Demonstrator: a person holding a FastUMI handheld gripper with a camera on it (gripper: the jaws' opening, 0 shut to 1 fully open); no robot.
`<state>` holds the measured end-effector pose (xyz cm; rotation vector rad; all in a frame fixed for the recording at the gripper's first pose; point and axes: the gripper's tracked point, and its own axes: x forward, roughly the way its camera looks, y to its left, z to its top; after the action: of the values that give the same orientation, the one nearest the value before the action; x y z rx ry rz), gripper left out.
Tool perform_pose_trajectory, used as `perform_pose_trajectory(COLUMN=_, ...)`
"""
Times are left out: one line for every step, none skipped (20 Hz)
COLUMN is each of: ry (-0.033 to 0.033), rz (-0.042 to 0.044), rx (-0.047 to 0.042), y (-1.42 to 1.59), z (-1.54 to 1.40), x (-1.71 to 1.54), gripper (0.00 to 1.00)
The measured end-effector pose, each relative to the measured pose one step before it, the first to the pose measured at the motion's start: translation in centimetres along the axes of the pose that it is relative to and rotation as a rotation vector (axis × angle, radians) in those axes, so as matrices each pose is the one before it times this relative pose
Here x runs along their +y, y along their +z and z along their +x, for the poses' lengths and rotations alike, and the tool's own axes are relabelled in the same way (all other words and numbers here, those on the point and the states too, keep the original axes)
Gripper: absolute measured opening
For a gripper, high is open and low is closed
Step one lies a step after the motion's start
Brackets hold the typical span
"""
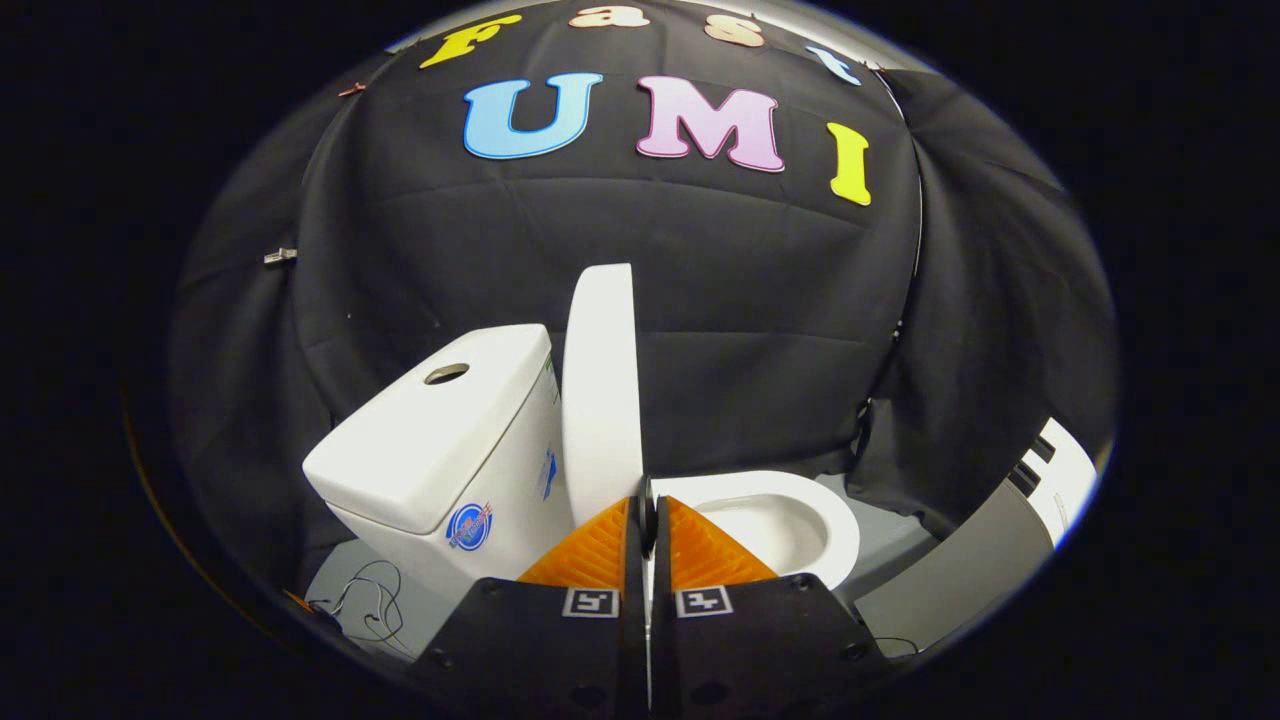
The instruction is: Open the toilet lid.
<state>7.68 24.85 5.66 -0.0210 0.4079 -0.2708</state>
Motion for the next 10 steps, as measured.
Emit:
perform_pose_trajectory(ry=-0.00157, rz=-0.00415, rx=-0.00325, y=-0.102, z=-0.069, x=0.394, gripper=0.07)
perform_pose_trajectory(ry=-0.00181, rz=-0.00581, rx=-0.00124, y=-0.111, z=-0.056, x=0.425, gripper=0.07)
perform_pose_trajectory(ry=-0.00304, rz=-0.00472, rx=-0.00506, y=0.100, z=0.044, x=0.460, gripper=0.07)
perform_pose_trajectory(ry=-0.00352, rz=-0.00581, rx=-0.00197, y=0.068, z=-0.009, x=0.363, gripper=0.07)
perform_pose_trajectory(ry=-0.00042, rz=-0.00387, rx=-0.00458, y=-0.031, z=-0.082, x=0.427, gripper=0.08)
perform_pose_trajectory(ry=-0.00168, rz=-0.00768, rx=-0.00800, y=0.003, z=0.054, x=0.370, gripper=0.08)
perform_pose_trajectory(ry=-0.00250, rz=-0.00526, rx=-0.00501, y=-0.030, z=-0.029, x=0.313, gripper=0.08)
perform_pose_trajectory(ry=-0.00157, rz=-0.00657, rx=-0.00648, y=-0.018, z=0.050, x=0.343, gripper=0.08)
perform_pose_trajectory(ry=0.00042, rz=-0.01309, rx=-0.00218, y=-0.166, z=-0.110, x=0.458, gripper=0.08)
perform_pose_trajectory(ry=0.00688, rz=-0.01250, rx=-0.00704, y=0.049, z=0.040, x=0.421, gripper=0.09)
